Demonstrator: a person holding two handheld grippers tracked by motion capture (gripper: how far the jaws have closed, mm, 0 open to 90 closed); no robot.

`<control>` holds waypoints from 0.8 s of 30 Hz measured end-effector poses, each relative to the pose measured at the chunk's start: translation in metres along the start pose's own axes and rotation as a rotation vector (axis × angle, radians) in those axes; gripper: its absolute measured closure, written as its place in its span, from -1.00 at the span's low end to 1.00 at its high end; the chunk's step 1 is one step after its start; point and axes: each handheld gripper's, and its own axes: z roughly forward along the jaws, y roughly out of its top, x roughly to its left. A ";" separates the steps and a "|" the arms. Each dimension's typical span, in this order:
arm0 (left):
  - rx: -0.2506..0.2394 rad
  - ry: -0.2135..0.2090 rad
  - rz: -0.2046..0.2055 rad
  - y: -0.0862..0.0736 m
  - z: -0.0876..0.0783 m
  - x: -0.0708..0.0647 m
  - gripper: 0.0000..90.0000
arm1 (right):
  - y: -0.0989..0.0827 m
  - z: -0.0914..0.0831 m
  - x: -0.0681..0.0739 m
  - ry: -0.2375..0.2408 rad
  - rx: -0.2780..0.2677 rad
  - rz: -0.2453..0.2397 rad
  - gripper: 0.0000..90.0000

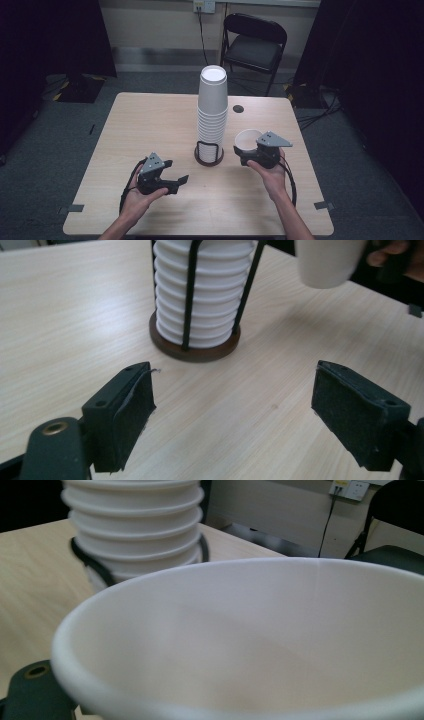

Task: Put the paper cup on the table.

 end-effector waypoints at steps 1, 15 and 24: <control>0.000 0.000 0.000 0.000 0.000 0.000 -0.62 | 0.000 0.000 0.000 0.000 0.000 0.000 -0.76; 0.025 -0.005 0.018 -0.001 0.003 -0.006 -0.59 | -0.015 0.028 -0.040 -0.103 -0.003 0.118 -0.77; 0.026 -0.008 0.025 -0.002 0.005 -0.007 -0.61 | -0.016 0.046 -0.053 -0.136 -0.005 0.156 -0.77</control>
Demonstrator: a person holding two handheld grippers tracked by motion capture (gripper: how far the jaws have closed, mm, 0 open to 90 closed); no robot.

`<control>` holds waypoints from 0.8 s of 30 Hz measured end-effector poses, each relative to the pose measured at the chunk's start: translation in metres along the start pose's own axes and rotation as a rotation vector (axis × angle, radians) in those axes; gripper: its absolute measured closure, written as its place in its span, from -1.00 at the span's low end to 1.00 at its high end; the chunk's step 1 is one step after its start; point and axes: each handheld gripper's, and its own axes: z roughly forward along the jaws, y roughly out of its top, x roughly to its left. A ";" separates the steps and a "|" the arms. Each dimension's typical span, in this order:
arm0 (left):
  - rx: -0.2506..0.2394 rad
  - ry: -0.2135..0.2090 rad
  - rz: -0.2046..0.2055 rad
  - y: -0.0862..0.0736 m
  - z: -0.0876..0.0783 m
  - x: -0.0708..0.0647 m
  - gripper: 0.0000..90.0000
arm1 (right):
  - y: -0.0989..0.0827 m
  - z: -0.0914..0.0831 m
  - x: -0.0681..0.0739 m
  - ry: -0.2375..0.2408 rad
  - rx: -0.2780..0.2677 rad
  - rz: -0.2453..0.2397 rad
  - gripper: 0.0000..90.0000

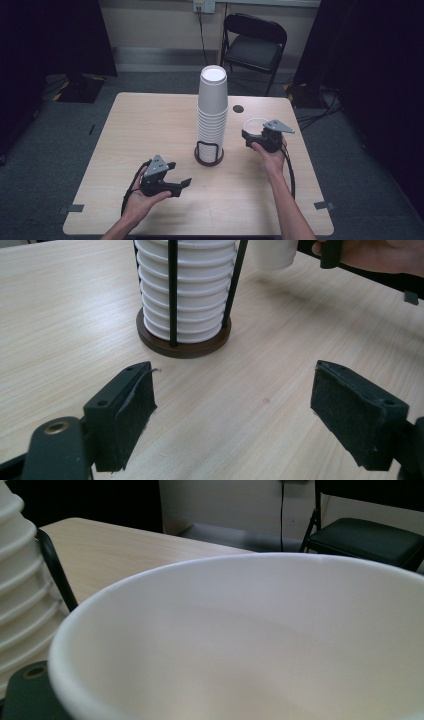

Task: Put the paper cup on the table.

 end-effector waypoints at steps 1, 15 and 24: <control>0.000 0.000 0.000 0.000 0.000 0.000 -0.61 | 0.000 0.000 0.000 0.000 0.000 0.000 -0.77; 0.007 0.000 -0.001 -0.002 0.001 0.001 -0.60 | -0.019 0.019 -0.008 -0.026 -0.001 0.054 -0.77; 0.004 -0.001 -0.005 -0.002 0.002 0.000 -0.60 | -0.025 0.013 -0.006 -0.019 0.039 0.030 -0.76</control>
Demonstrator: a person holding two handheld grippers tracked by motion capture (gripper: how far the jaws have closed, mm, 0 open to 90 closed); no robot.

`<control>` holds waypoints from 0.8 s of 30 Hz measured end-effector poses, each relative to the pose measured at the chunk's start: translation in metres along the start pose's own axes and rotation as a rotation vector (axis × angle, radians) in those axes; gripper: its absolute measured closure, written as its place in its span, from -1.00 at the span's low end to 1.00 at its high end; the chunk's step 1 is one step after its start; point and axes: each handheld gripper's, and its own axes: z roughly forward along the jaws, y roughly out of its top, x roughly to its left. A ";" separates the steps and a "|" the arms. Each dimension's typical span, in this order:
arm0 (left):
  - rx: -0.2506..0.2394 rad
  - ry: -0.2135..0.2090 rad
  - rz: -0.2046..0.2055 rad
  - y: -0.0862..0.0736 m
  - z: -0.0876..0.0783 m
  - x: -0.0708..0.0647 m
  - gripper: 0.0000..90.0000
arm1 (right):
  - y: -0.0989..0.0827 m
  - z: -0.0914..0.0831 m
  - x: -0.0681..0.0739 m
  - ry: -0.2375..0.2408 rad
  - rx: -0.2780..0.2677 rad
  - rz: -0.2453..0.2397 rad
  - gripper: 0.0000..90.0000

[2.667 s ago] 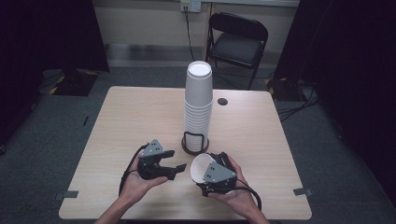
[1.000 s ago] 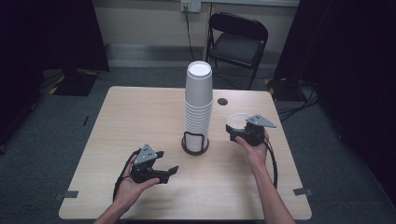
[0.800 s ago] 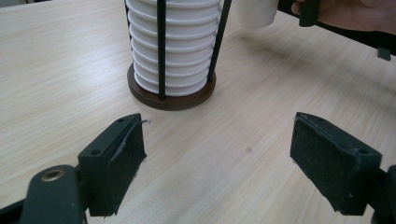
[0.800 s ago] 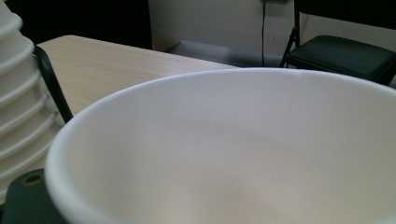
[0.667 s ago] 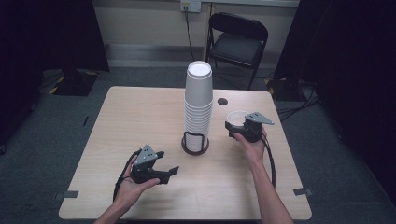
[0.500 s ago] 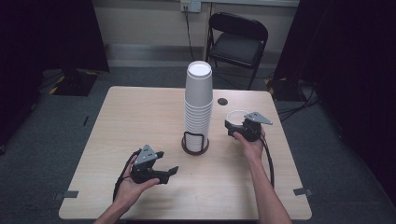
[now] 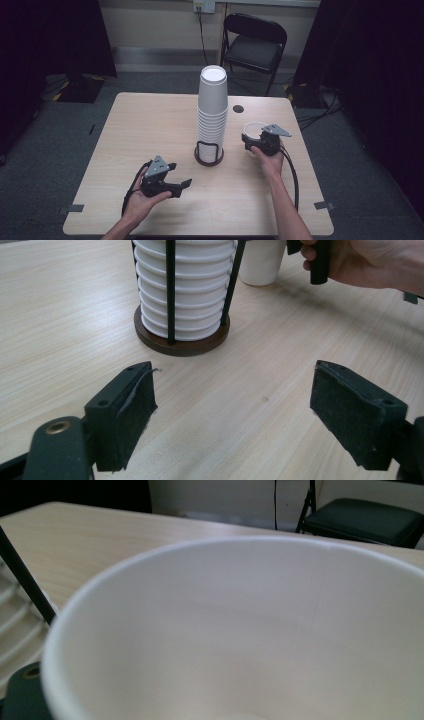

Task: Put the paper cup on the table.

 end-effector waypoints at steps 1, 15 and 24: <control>0.000 0.000 0.000 0.000 0.000 0.000 -0.60 | 0.000 0.000 0.000 0.000 0.000 0.000 -0.76; -0.012 -0.007 -0.021 0.000 -0.001 0.003 -0.60 | -0.011 -0.008 -0.006 0.016 0.116 0.044 -0.71; -0.008 -0.001 -0.026 0.001 0.000 0.002 -0.50 | -0.020 -0.022 -0.010 0.023 0.139 0.068 -0.70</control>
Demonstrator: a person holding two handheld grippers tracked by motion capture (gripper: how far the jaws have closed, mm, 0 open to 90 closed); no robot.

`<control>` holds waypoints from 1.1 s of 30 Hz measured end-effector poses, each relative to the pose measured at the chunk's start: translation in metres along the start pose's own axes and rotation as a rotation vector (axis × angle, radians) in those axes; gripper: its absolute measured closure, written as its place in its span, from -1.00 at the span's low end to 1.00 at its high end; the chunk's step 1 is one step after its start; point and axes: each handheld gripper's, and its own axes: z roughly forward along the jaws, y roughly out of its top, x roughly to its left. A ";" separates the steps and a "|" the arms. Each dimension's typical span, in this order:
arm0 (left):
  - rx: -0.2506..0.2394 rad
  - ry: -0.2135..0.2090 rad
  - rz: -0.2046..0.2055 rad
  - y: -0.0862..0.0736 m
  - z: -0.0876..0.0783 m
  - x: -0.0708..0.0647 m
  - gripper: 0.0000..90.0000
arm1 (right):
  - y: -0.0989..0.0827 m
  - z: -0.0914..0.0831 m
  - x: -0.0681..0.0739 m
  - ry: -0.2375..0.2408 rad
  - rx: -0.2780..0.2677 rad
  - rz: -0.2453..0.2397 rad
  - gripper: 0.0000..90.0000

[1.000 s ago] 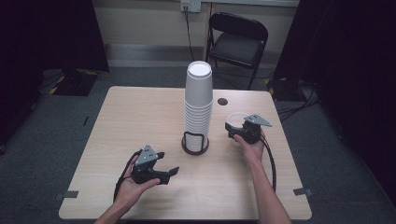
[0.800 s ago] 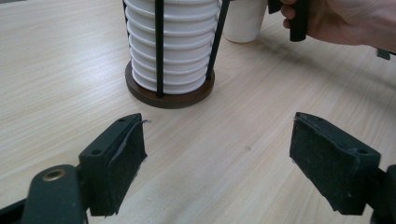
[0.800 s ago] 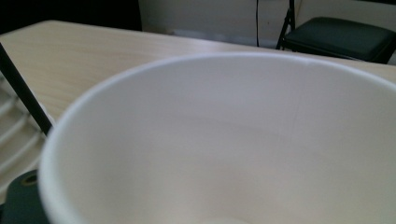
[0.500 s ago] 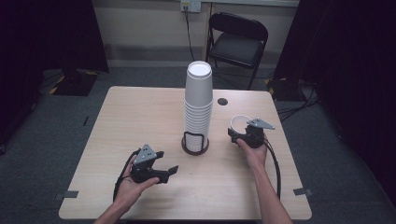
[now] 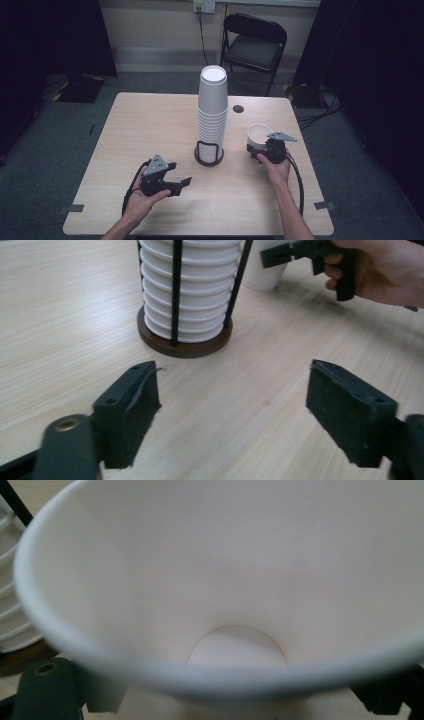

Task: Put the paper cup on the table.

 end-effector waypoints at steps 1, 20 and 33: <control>0.001 0.004 -0.012 0.000 0.001 0.002 -0.51 | -0.002 -0.002 -0.001 0.004 -0.001 0.000 -0.69; -0.013 0.017 -0.040 -0.002 -0.004 0.008 -0.63 | -0.010 -0.049 0.016 0.003 0.036 -0.021 -0.65; -0.014 0.026 -0.039 -0.003 -0.005 0.010 -0.64 | -0.017 -0.107 0.056 0.069 -0.046 -0.102 -0.64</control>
